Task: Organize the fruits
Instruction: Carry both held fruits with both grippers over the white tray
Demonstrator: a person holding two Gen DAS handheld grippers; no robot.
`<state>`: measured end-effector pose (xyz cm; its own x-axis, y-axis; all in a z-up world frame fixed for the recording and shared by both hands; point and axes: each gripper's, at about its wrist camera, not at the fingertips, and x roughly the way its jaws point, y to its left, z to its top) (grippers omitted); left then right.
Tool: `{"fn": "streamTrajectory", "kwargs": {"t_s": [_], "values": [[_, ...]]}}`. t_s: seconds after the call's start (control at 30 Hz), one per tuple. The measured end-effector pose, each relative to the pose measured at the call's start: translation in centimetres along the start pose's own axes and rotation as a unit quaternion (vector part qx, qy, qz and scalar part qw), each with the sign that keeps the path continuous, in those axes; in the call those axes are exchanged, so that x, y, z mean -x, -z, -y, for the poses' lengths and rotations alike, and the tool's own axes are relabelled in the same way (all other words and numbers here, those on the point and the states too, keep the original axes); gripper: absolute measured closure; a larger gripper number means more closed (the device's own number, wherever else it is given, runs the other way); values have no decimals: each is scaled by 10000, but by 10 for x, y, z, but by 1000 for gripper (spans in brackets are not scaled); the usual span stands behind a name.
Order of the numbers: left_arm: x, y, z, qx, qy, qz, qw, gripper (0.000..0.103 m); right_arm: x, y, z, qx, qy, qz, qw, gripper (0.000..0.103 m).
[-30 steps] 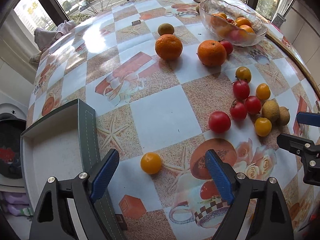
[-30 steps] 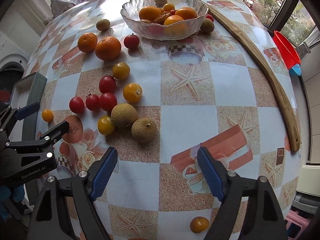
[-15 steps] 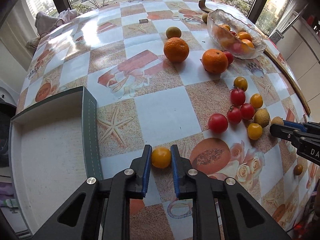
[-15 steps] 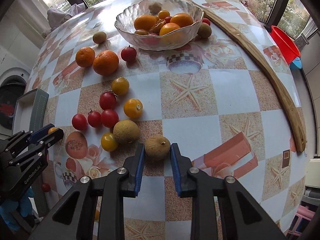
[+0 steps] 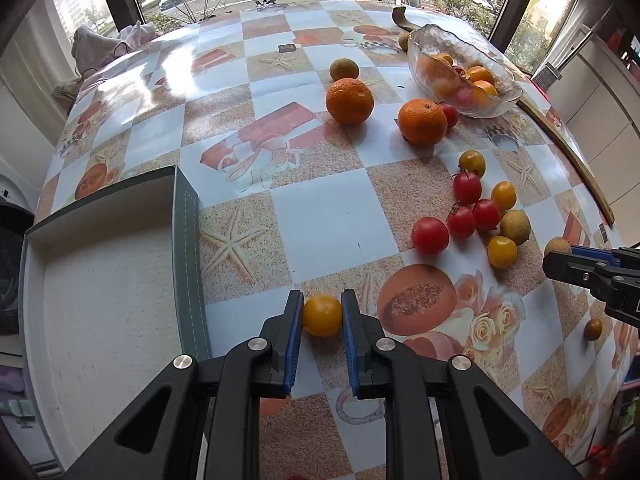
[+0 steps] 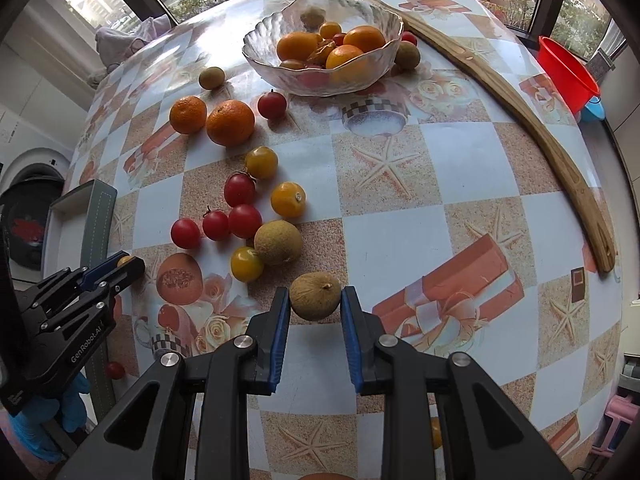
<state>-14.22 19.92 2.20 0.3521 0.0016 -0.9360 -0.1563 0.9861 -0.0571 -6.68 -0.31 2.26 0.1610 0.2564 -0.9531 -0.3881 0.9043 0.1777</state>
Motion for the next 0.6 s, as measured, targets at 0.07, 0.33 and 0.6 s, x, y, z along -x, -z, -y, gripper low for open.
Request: {"fn": "streamTrajectory", "kwargs": {"t_s": [0.07, 0.33, 0.6], "values": [[7, 1, -3, 139, 88, 44, 9999, 82, 3, -1, -7, 48, -44, 14, 10000, 75], [58, 1, -32, 663, 227, 438, 9966, 82, 14, -10, -53, 404, -371, 29, 9985, 75], [77, 12, -108, 1053, -348, 584, 9921, 82, 3, -29, -143, 955, -897, -27, 9914, 75]]}}
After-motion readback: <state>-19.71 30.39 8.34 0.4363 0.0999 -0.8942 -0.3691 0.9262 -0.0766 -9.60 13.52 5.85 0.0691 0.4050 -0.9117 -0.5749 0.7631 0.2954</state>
